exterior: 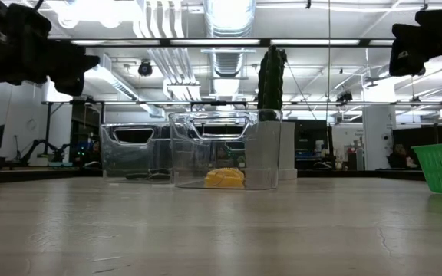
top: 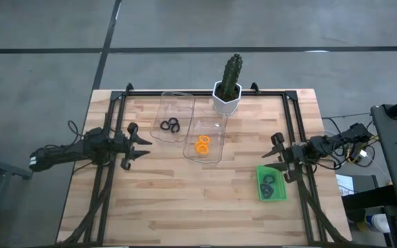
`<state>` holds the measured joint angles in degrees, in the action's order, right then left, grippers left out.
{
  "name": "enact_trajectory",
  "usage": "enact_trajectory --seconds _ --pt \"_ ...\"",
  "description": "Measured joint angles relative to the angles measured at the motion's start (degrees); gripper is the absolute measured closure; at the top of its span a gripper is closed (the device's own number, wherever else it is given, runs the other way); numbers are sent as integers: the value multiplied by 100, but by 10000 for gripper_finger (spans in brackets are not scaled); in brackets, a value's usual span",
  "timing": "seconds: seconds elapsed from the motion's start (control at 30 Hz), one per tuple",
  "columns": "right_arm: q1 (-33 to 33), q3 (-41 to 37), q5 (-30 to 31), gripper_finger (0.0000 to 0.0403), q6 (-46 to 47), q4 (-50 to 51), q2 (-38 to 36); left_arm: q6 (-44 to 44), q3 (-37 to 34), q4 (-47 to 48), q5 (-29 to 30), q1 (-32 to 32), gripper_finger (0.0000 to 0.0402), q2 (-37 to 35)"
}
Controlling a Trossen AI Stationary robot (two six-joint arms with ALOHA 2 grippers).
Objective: Sort spring keychains
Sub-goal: Return to Home Position
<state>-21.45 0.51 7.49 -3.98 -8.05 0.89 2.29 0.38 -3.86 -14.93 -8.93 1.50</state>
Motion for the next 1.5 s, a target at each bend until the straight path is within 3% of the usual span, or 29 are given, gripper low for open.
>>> enact_trajectory --seconds 0.23,0.5,1.5 --pt "-2 0 23 259 77 113 0 -141 -2 91 1120 -2 248 2" --pt "1 0 1097 259 -84 187 0 -91 -4 151 1009 0 248 7" --pt "-2 2 1007 259 -54 189 0 163 13 168 839 -3 248 7"
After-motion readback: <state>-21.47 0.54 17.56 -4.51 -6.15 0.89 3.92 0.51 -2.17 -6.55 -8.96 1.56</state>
